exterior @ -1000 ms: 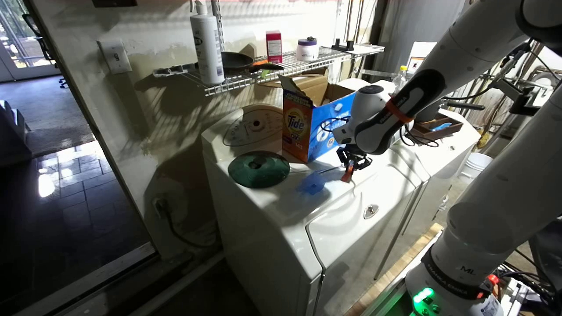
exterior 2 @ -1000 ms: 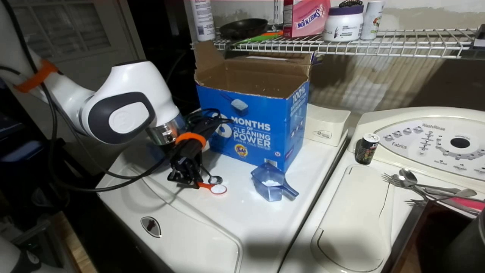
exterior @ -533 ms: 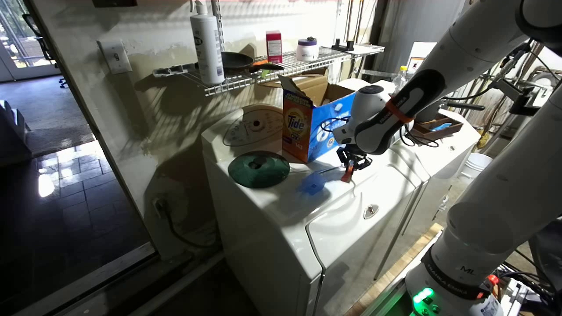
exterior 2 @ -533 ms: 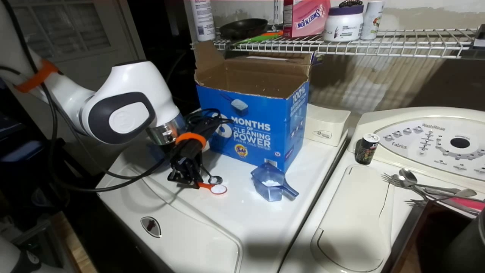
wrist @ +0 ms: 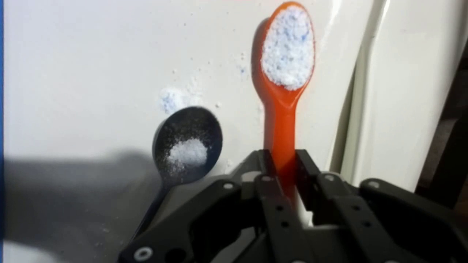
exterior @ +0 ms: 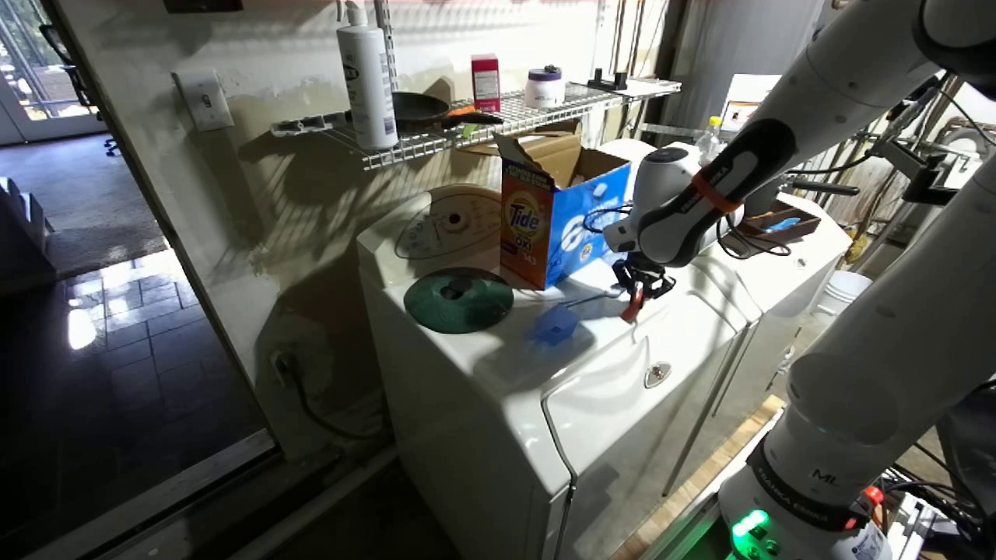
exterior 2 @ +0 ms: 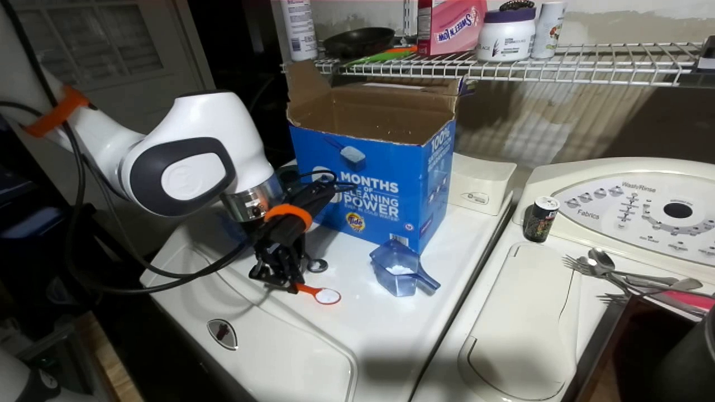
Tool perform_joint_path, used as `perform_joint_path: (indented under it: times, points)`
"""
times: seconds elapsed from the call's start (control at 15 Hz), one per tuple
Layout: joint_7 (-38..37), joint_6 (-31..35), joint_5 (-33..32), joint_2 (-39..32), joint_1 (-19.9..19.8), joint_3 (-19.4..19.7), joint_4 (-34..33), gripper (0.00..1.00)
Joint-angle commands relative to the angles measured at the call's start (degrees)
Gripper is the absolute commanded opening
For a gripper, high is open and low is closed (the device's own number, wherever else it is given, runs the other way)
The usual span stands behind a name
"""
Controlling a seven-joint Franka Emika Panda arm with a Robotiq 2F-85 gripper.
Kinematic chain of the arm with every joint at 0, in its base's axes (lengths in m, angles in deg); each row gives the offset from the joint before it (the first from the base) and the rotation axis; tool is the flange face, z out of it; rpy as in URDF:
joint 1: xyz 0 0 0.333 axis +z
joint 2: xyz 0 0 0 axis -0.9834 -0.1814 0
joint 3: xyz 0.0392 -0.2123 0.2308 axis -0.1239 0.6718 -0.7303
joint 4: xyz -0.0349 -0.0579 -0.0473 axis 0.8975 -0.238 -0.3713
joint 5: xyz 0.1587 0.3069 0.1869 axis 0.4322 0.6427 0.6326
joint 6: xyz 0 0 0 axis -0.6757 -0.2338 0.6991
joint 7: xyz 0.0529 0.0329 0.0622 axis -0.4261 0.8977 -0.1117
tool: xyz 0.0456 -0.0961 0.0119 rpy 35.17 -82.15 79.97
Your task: Pour the contents of the orange spoon into the blue cup on the right
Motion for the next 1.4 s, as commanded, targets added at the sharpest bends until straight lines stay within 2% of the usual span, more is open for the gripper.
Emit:
perform_joint_path:
  times: [0.0, 0.6, 1.07, 1.33]
  points:
    - [0.41, -3.31, -2.99, 1.22, -2.09, 0.2, -1.23, 0.05]
    - [0.03, -4.4, -9.61, 6.95, -4.93, 0.51, -2.13, 0.05]
    - [7.46, -1.05, -6.86, 9.31, -3.58, 2.15, -2.92, 0.05]
    - [14.68, 1.47, -1.7, 8.15, -1.81, 4.11, -3.43, 0.05]
